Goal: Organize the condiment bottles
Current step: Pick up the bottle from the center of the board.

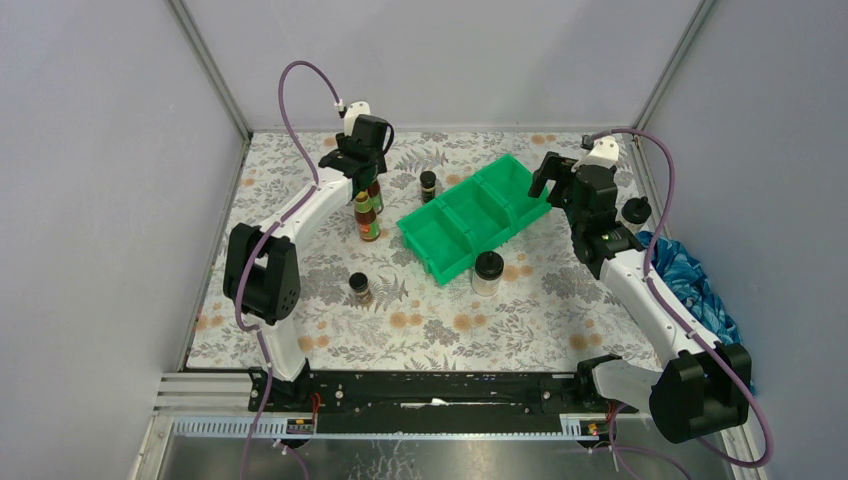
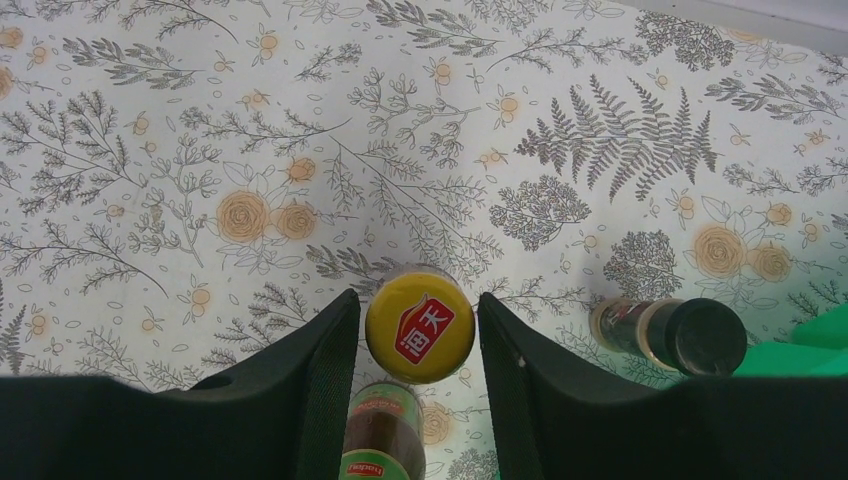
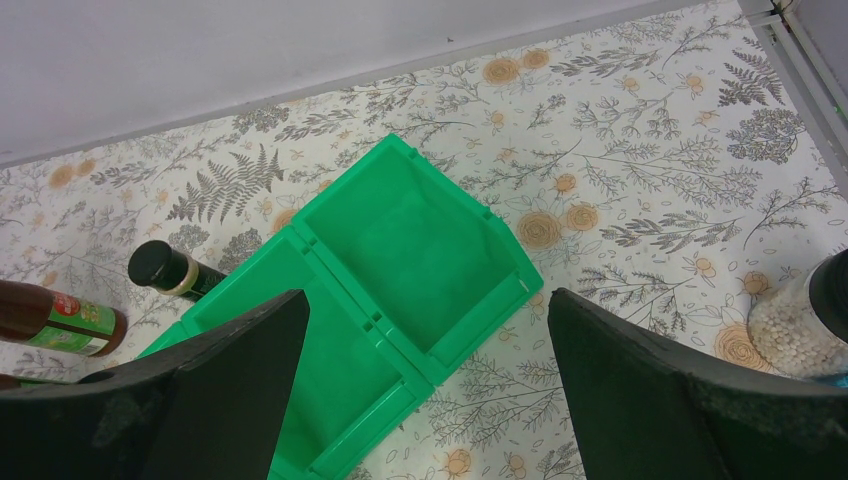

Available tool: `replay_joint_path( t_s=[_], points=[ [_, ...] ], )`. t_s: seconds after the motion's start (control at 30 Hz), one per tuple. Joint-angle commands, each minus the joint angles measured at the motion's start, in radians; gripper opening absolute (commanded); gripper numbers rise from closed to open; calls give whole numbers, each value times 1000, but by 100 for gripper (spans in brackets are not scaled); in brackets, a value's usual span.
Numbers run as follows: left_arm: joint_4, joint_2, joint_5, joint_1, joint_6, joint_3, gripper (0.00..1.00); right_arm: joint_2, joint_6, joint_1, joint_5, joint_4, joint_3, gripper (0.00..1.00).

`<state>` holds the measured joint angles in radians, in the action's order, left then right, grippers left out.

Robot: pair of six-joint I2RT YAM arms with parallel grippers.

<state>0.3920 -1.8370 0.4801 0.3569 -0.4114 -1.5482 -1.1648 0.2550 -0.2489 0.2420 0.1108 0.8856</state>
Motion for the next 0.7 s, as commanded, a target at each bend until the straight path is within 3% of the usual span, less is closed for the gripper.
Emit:
replay_joint_path(
  t_s=[0.0,0.13,0.47,0.67],
  points=[
    [-54,-16,28,-8,12,-2,52,17,-14,-9,-11,38,10,97],
    [-56,-19,36,-8,14,3,50,14,-14,-9,-14,39,13,97],
    [-61,-21,40,-8,17,7,34,14,-14,-9,-13,40,10,97],
    [-62,-25,45,-8,19,6,18,13,-12,-9,-14,41,6,97]
  ],
)
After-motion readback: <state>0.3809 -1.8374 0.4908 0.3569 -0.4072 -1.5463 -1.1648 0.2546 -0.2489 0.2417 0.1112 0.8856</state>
